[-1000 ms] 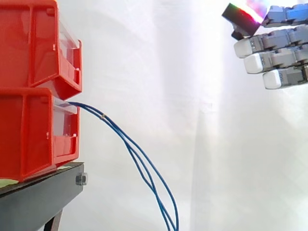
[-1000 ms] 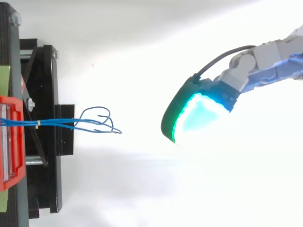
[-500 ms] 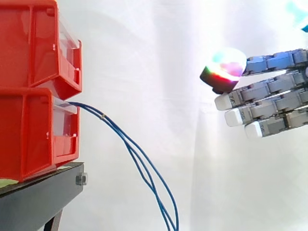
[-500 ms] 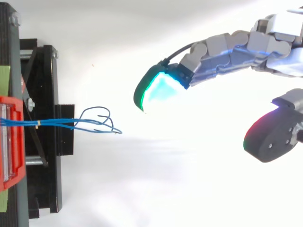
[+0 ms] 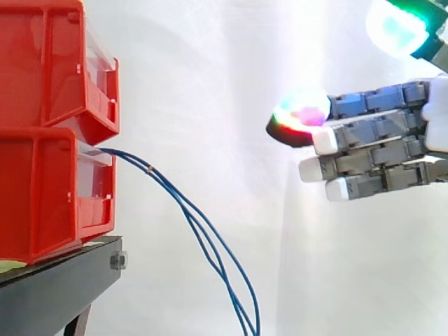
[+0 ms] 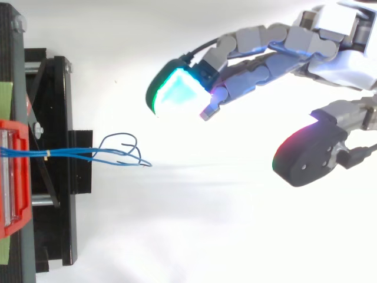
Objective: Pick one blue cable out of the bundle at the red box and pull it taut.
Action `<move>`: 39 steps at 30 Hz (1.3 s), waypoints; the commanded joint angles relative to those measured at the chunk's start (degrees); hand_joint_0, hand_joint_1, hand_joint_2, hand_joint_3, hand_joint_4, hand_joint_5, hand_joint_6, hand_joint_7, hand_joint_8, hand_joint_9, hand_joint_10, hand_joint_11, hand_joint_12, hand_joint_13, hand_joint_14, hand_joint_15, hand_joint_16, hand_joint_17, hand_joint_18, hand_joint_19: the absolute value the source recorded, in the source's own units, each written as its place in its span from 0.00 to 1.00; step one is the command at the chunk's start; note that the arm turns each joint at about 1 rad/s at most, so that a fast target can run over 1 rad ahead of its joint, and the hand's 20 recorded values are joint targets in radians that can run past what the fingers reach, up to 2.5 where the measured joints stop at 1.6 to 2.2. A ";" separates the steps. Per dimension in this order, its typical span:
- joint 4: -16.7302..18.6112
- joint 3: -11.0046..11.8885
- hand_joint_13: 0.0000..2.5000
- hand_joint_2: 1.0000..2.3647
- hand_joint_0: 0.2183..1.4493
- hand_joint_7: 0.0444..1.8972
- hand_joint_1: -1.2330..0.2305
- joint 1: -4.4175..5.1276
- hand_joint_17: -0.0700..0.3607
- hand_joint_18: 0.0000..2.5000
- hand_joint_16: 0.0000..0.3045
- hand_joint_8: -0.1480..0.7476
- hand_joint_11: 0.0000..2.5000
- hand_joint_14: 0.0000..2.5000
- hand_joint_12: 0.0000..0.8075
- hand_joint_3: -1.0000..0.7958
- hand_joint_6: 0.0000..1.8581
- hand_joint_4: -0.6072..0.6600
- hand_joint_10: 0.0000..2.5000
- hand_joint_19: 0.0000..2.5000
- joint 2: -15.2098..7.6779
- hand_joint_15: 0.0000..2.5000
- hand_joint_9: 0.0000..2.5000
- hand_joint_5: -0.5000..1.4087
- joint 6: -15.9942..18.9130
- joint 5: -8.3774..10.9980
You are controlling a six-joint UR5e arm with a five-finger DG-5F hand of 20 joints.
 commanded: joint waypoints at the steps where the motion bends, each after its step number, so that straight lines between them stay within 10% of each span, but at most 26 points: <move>1: 2.43 0.13 0.23 0.00 0.27 0.35 0.47 0.00 0.48 0.21 0.20 0.55 0.13 0.00 0.53 0.28 0.27 0.69 0.00 0.11 -0.56 0.06 0.29 0.14 -1.67 0.09; 12: 2.61 1.62 0.22 0.00 0.27 0.36 0.47 0.17 0.48 0.21 0.20 0.54 0.11 0.00 0.53 0.28 0.27 0.70 0.00 0.12 -2.58 0.06 0.21 0.15 -2.99 3.43; 18: 2.17 7.07 0.22 0.00 0.27 0.36 0.46 -0.53 0.48 0.21 0.20 0.54 0.10 0.00 0.53 0.28 0.27 0.70 0.00 0.12 -7.59 0.07 0.20 0.15 -1.06 0.70; 39: -0.11 12.87 0.14 0.00 0.26 0.46 0.33 -0.97 0.48 0.17 0.20 0.52 0.06 0.00 0.52 0.28 0.27 0.72 0.00 0.12 -13.92 0.05 0.08 0.16 -3.61 0.97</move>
